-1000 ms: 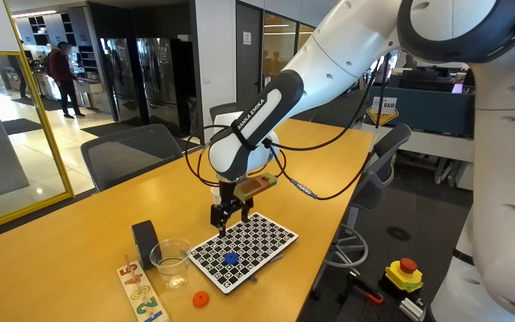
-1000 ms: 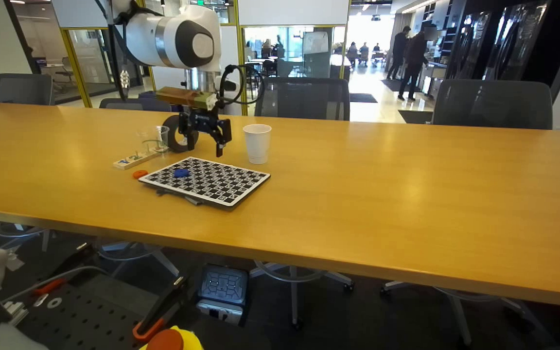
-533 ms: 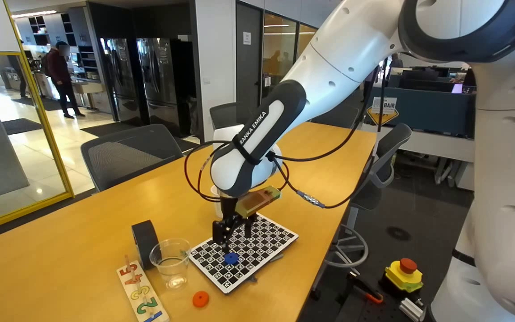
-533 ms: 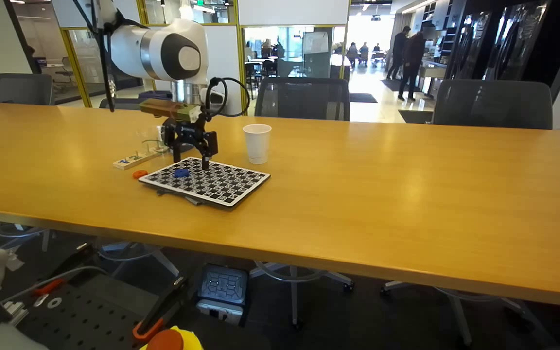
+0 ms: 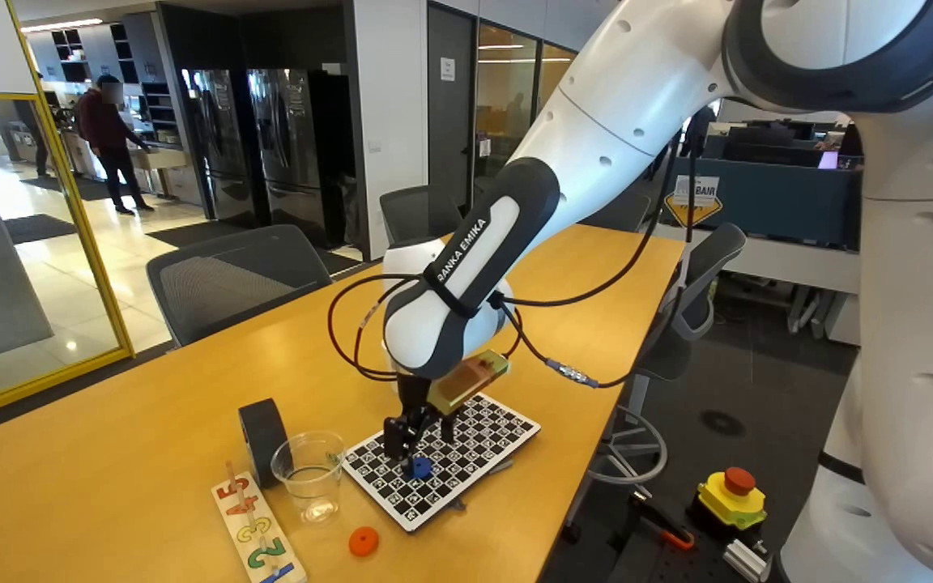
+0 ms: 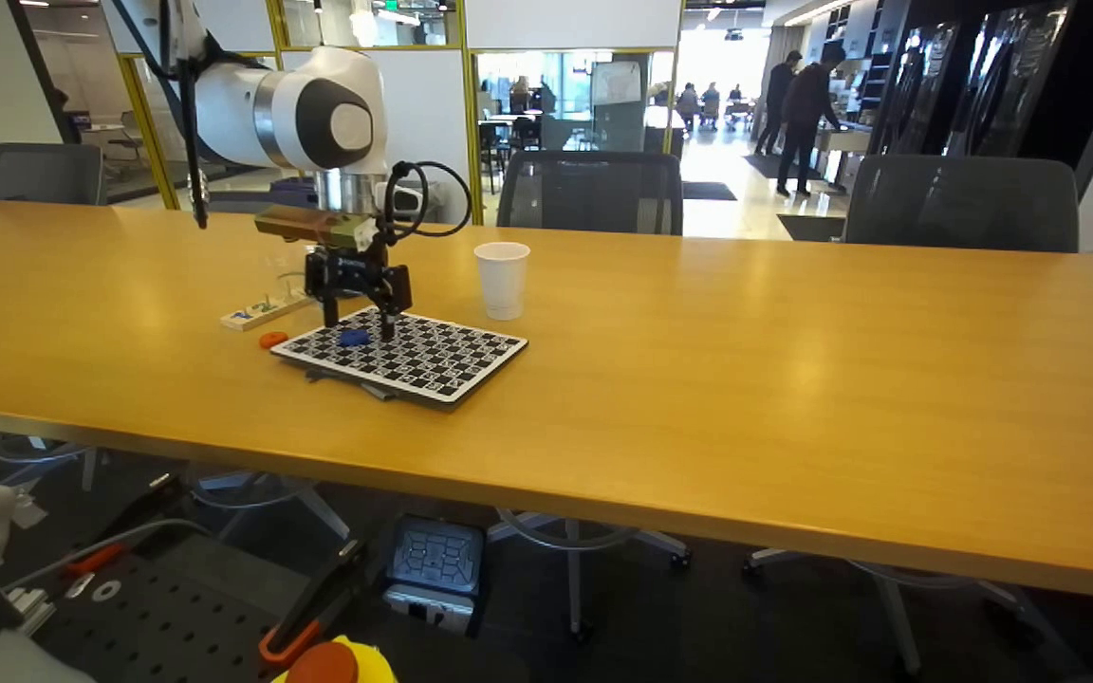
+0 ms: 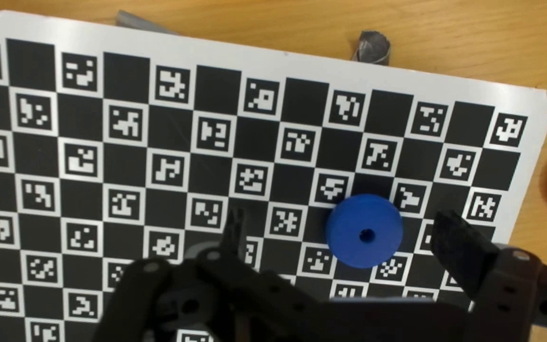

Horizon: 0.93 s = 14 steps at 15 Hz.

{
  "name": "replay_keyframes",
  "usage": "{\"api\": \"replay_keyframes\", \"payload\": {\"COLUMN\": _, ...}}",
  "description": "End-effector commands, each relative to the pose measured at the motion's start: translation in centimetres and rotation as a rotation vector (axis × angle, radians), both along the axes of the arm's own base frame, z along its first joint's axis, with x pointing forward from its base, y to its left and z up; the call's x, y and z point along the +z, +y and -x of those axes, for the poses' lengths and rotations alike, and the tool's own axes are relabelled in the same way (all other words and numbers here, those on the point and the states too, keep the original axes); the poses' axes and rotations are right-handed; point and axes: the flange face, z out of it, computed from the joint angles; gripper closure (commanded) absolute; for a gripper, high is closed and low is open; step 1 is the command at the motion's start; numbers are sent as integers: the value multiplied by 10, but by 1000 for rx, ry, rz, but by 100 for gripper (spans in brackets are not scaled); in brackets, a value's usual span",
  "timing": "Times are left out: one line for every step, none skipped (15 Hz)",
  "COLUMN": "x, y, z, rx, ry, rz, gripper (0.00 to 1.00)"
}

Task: Put the orange rings in the white cup, then put the blue ring in the plastic clear cup.

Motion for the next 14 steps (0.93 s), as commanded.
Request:
{"api": "replay_keyframes", "payload": {"x": 6, "y": 5, "z": 6, "rx": 13, "ry": -44, "rz": 22, "gripper": 0}}
{"api": "replay_keyframes", "payload": {"x": 6, "y": 5, "z": 7, "rx": 14, "ry": -49, "rz": 23, "gripper": 0}}
{"api": "replay_keyframes", "payload": {"x": 5, "y": 5, "z": 7, "rx": 14, "ry": -55, "rz": 23, "gripper": 0}}
{"api": "replay_keyframes", "payload": {"x": 5, "y": 6, "z": 8, "rx": 14, "ry": -59, "rz": 23, "gripper": 0}}
{"api": "replay_keyframes", "payload": {"x": 5, "y": 6, "z": 9, "rx": 15, "ry": -66, "rz": 23, "gripper": 0}}
{"api": "replay_keyframes", "payload": {"x": 4, "y": 6, "z": 9, "rx": 17, "ry": -75, "rz": 22, "gripper": 0}}
{"api": "replay_keyframes", "payload": {"x": 3, "y": 6, "z": 10, "rx": 19, "ry": -85, "rz": 22, "gripper": 0}}
{"api": "replay_keyframes", "payload": {"x": 2, "y": 6, "z": 10, "rx": 22, "ry": -91, "rz": 20, "gripper": 0}}
{"api": "replay_keyframes", "payload": {"x": 2, "y": 6, "z": 11, "rx": 22, "ry": -98, "rz": 19, "gripper": 0}}
{"api": "replay_keyframes", "payload": {"x": 1, "y": 6, "z": 12, "rx": 22, "ry": -102, "rz": 19, "gripper": 0}}
{"api": "replay_keyframes", "payload": {"x": 0, "y": 6, "z": 13, "rx": 23, "ry": -107, "rz": 18, "gripper": 0}}
{"api": "replay_keyframes", "payload": {"x": 0, "y": 6, "z": 14, "rx": 23, "ry": -111, "rz": 18, "gripper": 0}}
{"api": "replay_keyframes", "payload": {"x": 0, "y": 6, "z": 15, "rx": 24, "ry": -115, "rz": 18, "gripper": 0}}
{"api": "replay_keyframes", "payload": {"x": -1, "y": 6, "z": 15, "rx": 24, "ry": -116, "rz": 18, "gripper": 0}}
